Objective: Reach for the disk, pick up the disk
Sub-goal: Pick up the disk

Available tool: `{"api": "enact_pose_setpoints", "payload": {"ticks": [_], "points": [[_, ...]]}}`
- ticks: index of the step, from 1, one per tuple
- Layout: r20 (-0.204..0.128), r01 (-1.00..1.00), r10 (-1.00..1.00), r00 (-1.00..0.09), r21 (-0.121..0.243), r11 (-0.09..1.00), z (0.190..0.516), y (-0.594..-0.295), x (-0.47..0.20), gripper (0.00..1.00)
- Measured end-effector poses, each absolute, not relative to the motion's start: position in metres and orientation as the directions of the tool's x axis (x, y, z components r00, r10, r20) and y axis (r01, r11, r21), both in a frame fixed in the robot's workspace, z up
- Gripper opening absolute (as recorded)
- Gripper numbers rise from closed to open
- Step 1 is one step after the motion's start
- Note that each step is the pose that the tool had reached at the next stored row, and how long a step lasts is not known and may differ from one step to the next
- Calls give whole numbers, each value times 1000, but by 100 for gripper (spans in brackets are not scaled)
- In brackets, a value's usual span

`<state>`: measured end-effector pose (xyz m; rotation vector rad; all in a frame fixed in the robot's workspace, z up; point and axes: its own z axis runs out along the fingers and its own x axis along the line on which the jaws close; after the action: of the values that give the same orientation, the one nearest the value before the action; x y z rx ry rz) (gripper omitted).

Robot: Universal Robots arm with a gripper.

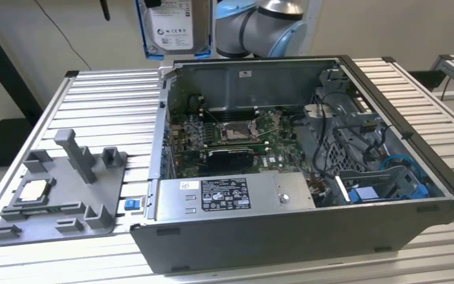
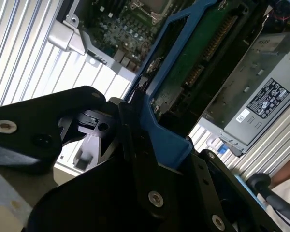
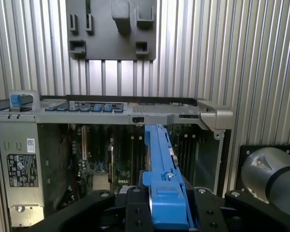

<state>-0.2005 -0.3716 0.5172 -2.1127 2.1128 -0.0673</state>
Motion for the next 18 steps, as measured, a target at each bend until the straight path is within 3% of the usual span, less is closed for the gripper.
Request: {"api": "enact_pose_setpoints", "payload": {"ticks": [18], "points": [[-76,-990,-997,22,-139,-11,517,-372,-170,0]]}}
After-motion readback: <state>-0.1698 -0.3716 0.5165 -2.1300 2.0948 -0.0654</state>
